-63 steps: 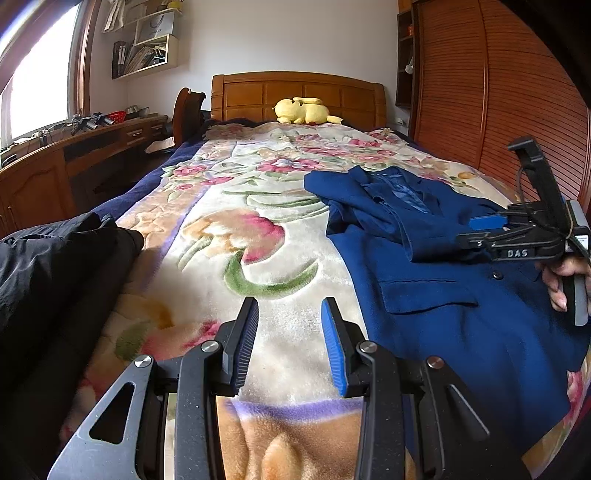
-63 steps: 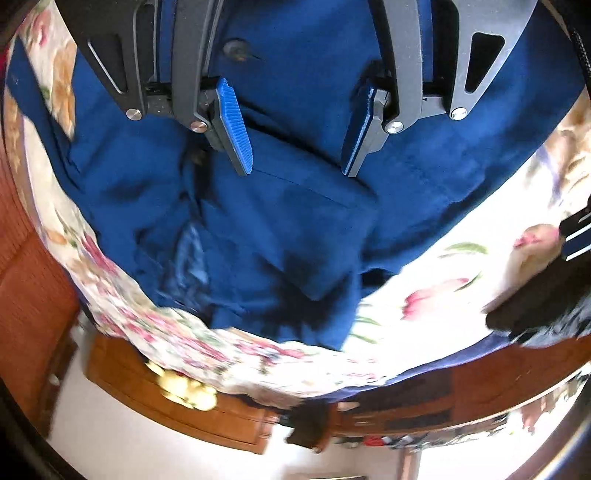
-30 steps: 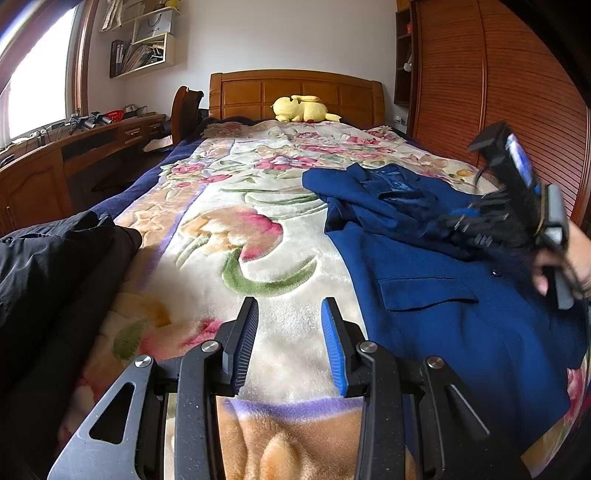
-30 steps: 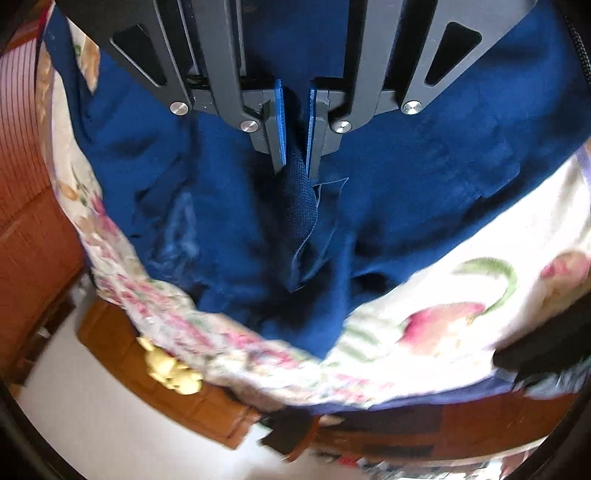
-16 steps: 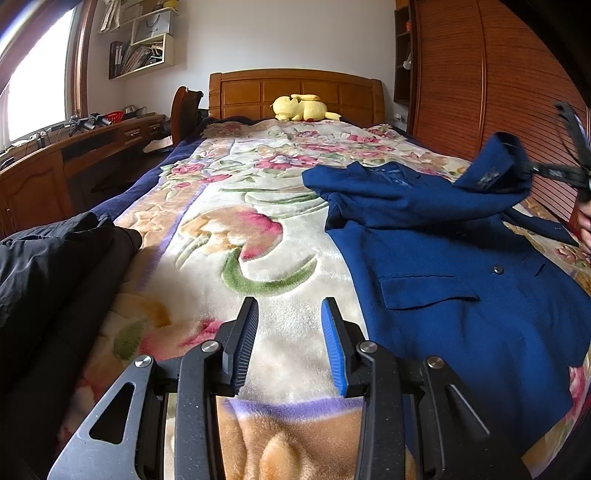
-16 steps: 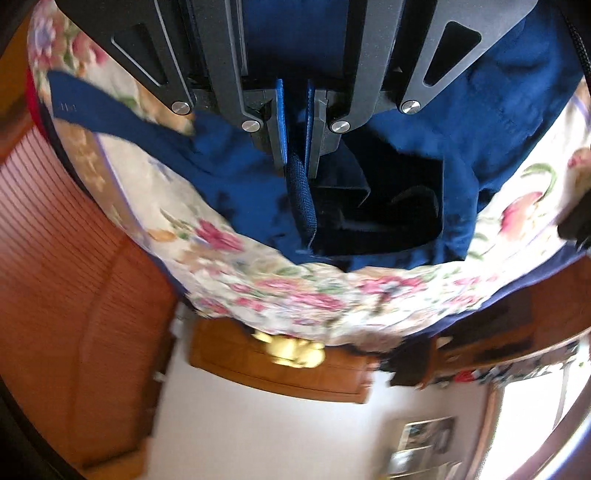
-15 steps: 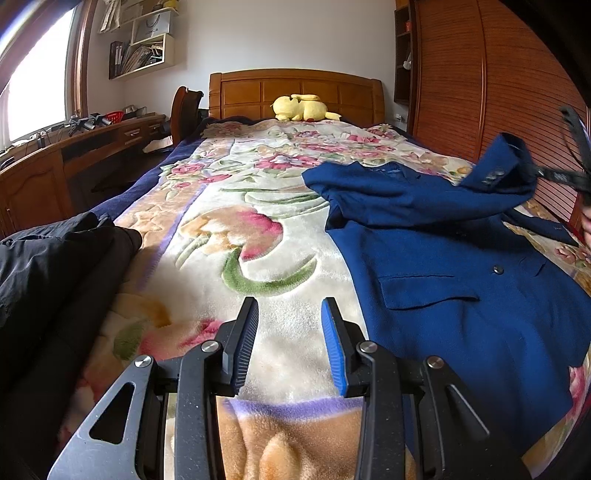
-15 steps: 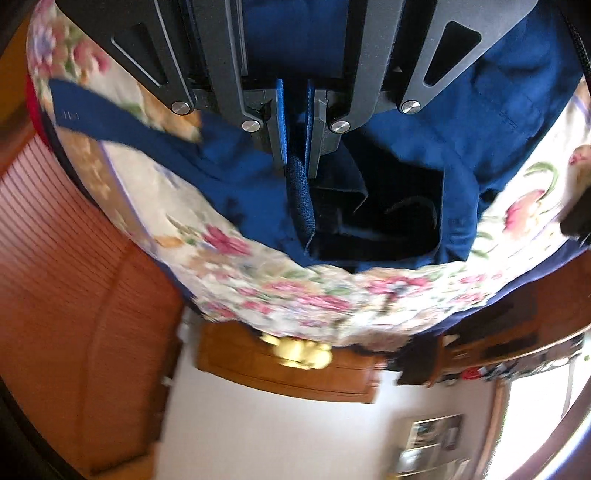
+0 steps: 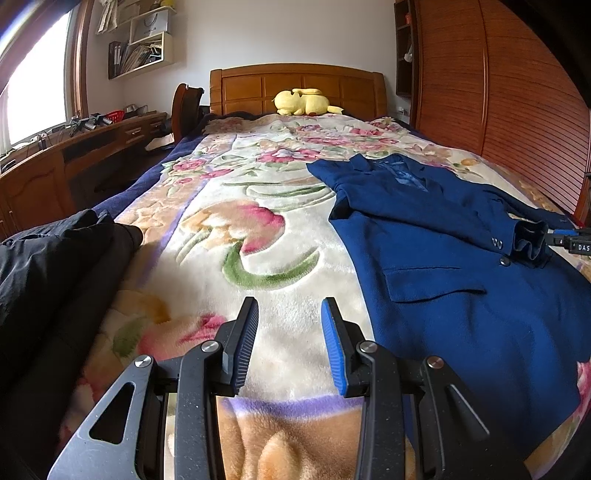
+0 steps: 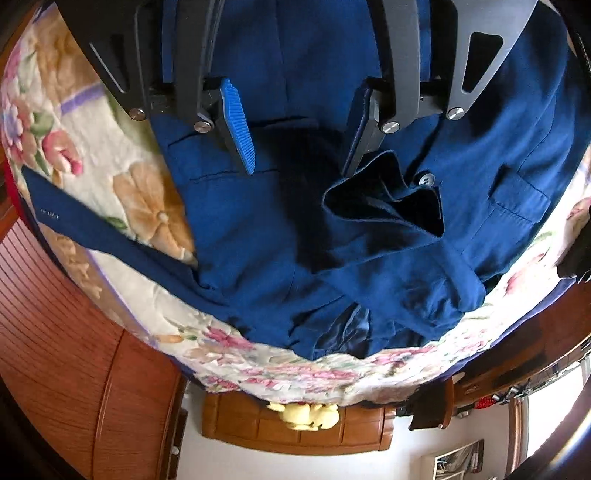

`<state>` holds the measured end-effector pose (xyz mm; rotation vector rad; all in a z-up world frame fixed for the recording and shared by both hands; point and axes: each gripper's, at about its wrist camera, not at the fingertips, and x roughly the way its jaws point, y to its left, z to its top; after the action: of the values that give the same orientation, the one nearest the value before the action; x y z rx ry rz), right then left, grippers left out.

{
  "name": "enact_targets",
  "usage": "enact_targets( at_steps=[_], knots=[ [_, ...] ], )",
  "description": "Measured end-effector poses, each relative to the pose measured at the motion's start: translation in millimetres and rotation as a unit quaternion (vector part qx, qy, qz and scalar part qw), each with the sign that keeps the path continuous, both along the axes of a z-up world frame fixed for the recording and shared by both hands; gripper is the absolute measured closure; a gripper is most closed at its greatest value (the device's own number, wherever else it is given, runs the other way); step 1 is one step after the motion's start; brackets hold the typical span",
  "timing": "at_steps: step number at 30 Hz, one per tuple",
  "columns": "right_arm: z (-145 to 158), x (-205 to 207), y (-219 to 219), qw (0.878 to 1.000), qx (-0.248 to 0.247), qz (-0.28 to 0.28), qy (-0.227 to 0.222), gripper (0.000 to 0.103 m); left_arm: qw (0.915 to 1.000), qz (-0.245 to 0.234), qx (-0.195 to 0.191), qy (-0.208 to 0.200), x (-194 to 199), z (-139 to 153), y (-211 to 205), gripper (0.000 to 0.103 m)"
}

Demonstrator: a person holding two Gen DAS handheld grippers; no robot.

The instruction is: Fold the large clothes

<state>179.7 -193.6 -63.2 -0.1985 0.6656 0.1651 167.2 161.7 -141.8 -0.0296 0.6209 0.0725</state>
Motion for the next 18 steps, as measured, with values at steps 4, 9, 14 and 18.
enact_targets(
  at_steps=[4,9,14,18],
  knots=[
    [-5.5,-0.1,4.5,0.999,0.003,0.049,-0.015,0.054,1.0,0.003,0.004,0.0,0.5,1.5,-1.6,0.067],
    [-11.6,-4.8,14.5,0.995,0.005,0.099,-0.027,0.054,1.0,-0.002,-0.001,-0.003,-0.6,11.7,-7.9,0.067],
    [-24.1,10.5,28.3,0.989,0.008,0.145,-0.008,0.052,0.9998,-0.018,0.006,-0.008,5.9,28.2,-29.8,0.067],
    [-42.1,30.3,33.0,0.985,-0.001,0.172,0.014,0.044,0.999,-0.043,0.014,-0.008,14.7,38.1,-55.2,0.067]
  ],
)
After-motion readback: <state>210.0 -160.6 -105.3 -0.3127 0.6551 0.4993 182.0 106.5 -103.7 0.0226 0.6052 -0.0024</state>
